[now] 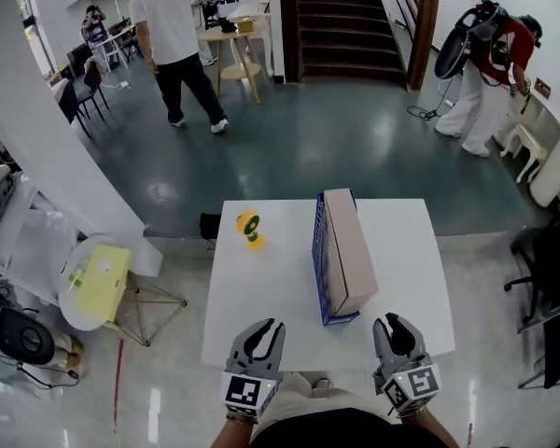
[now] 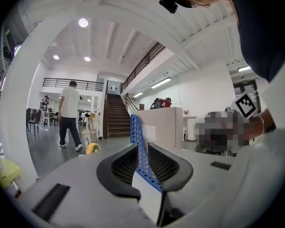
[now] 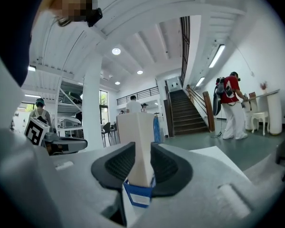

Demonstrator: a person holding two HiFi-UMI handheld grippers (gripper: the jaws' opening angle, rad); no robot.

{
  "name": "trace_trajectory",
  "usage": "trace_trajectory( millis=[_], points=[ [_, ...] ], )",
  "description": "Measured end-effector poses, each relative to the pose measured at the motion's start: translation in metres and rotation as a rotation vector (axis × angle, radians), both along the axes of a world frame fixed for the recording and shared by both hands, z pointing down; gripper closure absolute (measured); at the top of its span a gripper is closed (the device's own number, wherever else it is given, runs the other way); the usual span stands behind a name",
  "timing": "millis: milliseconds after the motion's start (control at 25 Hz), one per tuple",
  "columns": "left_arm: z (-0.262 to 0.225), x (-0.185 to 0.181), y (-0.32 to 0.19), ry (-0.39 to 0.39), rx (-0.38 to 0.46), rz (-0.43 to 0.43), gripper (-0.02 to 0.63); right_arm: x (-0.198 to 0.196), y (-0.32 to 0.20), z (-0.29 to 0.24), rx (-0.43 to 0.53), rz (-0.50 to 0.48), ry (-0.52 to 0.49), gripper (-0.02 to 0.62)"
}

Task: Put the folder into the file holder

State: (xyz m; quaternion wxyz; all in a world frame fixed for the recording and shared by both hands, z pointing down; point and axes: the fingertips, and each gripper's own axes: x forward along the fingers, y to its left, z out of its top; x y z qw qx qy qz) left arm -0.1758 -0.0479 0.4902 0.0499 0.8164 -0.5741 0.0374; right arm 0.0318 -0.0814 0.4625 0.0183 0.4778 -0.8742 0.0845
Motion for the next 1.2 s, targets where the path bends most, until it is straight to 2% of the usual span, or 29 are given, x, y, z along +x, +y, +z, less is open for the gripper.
trace_trajectory(
  millis=[80,280,760,1200],
  points=[
    [0.002,0.000,0.001,-0.002,0.004,-0.008,0.543,0.003,0.000,0.003,-0.008,0.003,-0.007,0.538],
    [0.003,-0.004,0.002,-0.004,0.003,-0.023,0.543,0.003,-0.001,0.004,-0.007,-0.006,-0.006,0.594],
    [0.007,-0.009,0.003,-0.008,-0.005,-0.048,0.543,-0.009,-0.003,0.013,-0.039,-0.050,-0.005,0.595],
    [0.006,-0.005,0.002,-0.012,-0.002,-0.030,0.543,-0.008,-0.006,0.019,-0.065,-0.047,-0.004,0.595]
  ],
)
